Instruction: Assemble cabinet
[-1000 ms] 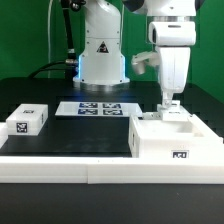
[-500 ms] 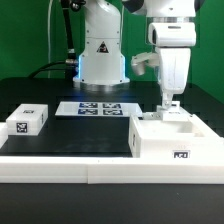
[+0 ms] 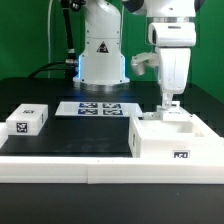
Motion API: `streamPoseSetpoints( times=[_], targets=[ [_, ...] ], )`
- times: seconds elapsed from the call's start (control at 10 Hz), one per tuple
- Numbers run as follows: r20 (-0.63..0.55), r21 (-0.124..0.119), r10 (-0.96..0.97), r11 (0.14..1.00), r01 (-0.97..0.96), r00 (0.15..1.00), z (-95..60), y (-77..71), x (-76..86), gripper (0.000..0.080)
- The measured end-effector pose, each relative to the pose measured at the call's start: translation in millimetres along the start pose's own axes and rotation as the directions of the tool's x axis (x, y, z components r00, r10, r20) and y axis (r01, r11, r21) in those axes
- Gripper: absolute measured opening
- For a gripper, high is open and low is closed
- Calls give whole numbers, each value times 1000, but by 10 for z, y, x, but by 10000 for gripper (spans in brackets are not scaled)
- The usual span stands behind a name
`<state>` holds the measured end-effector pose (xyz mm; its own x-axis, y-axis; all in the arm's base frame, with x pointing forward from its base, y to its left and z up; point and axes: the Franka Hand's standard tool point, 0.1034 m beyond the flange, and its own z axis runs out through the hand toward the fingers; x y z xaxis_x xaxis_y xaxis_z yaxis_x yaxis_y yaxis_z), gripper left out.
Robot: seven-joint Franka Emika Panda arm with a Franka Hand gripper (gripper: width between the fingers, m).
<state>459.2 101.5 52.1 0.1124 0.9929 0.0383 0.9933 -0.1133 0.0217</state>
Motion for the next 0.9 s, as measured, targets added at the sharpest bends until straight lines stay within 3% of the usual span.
streamPoseSetpoints(
  times=[0.9],
  targets=[
    [1, 2, -13, 1000, 13, 1000, -1, 5, -2, 71]
  ],
)
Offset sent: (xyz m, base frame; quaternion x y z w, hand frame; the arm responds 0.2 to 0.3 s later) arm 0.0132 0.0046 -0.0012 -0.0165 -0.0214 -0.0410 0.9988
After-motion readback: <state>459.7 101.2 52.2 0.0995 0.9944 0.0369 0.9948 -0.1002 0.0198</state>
